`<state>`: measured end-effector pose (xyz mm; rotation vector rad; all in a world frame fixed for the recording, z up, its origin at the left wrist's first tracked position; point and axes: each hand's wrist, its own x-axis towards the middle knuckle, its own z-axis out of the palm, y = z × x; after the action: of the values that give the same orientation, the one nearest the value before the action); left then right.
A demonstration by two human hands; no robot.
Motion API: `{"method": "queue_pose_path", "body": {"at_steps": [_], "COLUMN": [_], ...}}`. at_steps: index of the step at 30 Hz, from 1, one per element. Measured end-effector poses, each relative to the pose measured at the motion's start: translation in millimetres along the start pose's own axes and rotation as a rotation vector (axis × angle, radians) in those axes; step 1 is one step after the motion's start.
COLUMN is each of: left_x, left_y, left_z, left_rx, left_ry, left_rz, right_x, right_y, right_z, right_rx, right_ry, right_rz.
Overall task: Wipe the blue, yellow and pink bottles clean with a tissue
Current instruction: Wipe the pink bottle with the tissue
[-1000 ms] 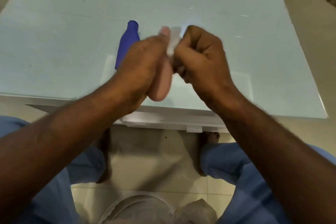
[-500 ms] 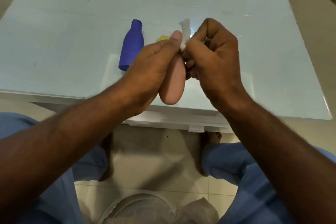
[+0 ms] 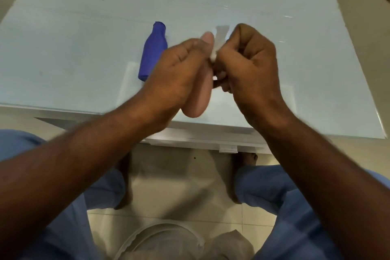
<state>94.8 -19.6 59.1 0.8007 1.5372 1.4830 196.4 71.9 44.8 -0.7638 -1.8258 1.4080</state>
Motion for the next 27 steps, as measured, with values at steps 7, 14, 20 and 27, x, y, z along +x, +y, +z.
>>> {"method": "queue_pose_path", "body": {"at_steps": [7,14,20,27], "left_x": [12,4,6,2], "left_y": [-8,-11,-9,-6], "left_z": [-13,-7,-7,1], "left_rx": [-0.079,-0.058,-0.024,-0.007], "left_ry": [0.152,0.011,0.073,0.024], "left_rz": [-0.009,-0.038,-0.042,-0.167], "right_x": [-3,0,0,0], "right_y": [8,3,6,7], "right_z": [3,-1,-2,0], "right_rx": [-0.150,-0.146,-0.207,-0.329], "right_ry": [-0.248,-0.073,-0.178,-0.173], "right_rz": [-0.065,-0.088,-0.122,-0.175]}}
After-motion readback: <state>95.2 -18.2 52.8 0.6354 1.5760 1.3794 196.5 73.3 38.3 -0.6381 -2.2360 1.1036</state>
